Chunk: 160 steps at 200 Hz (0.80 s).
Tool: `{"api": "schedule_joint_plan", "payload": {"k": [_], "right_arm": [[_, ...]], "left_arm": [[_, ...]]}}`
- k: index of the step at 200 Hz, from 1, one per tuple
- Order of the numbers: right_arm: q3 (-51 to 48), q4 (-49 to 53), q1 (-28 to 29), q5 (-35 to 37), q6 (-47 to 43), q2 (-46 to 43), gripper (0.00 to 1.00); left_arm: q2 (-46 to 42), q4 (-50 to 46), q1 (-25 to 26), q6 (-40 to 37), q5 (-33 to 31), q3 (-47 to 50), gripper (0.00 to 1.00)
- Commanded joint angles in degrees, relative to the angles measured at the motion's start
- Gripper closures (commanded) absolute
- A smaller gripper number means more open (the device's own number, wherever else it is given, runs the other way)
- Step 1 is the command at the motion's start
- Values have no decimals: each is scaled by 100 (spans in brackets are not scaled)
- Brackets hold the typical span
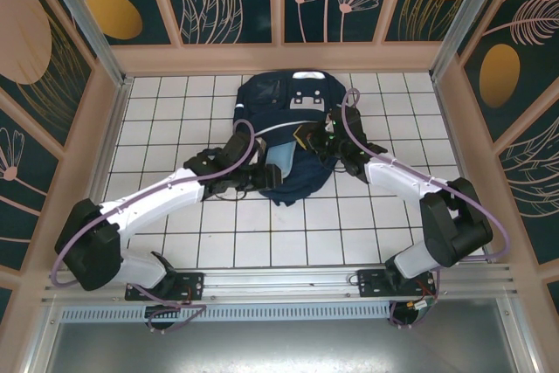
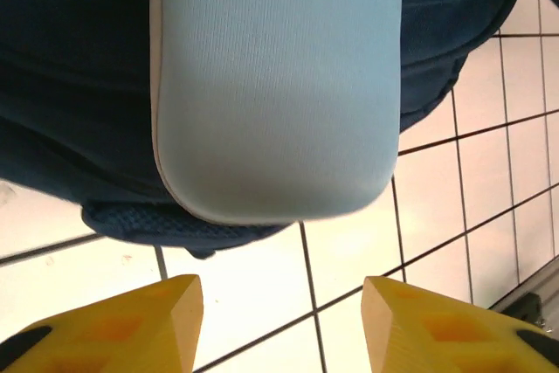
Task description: Pack books, pencil case, and school supplies into a backpack
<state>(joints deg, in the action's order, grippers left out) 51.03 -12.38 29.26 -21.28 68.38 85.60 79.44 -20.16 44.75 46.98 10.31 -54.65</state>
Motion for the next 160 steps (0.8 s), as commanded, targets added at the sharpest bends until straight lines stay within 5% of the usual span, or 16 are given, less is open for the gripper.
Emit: {"api": "schedule_joint_plan", "payload": {"k": [1, 64, 123, 160], "right_arm": [[265, -37, 53, -24, -237, 77, 100], [281, 8, 63, -82, -198, -41, 100], [216, 128, 89, -158, -181, -330, 100], [238, 131, 98, -173, -175, -370, 100]], "left_arm": [[-162, 460, 88, 499, 33, 333, 56], [511, 598, 83, 197, -812, -73, 72], [946, 613, -280, 62, -1898, -496, 72], [1073, 1297, -599, -40, -1770, -397, 66]]}}
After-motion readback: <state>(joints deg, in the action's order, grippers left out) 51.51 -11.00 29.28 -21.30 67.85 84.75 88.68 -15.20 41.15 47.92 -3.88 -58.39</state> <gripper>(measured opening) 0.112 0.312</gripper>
